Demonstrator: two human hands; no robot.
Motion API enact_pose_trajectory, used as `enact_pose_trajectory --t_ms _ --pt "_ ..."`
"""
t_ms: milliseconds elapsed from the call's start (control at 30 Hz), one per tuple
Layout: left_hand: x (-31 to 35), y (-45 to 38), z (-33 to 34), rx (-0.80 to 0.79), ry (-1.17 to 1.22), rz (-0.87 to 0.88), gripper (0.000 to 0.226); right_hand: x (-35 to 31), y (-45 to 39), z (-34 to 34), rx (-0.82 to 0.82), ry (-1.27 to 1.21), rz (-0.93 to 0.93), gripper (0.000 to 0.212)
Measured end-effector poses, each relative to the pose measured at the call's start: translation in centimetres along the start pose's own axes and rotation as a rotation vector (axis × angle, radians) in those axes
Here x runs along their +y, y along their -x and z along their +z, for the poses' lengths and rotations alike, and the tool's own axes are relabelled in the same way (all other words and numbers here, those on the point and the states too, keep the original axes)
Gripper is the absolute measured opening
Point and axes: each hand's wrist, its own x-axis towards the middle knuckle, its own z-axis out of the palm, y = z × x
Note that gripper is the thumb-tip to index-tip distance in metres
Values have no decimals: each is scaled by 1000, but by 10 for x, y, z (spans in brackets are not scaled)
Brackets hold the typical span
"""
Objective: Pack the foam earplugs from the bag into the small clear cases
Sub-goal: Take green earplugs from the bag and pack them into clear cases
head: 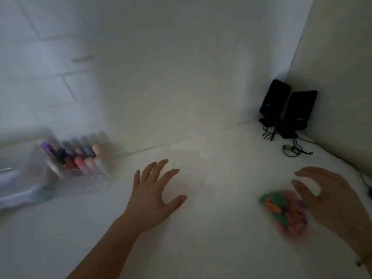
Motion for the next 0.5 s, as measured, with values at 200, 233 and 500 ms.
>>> enact_pose_trajectory --t_ms 200,233,500 --pt "-21 25 23 12 -57 80 87 71 28 21 1 -1 182 70" --pt "-21 32 25 21 -59 96 86 82 33 27 -14 -34 240 69" --pt "18 78 20 26 -73 288 75 6 60 -5 27 -537 376 23"
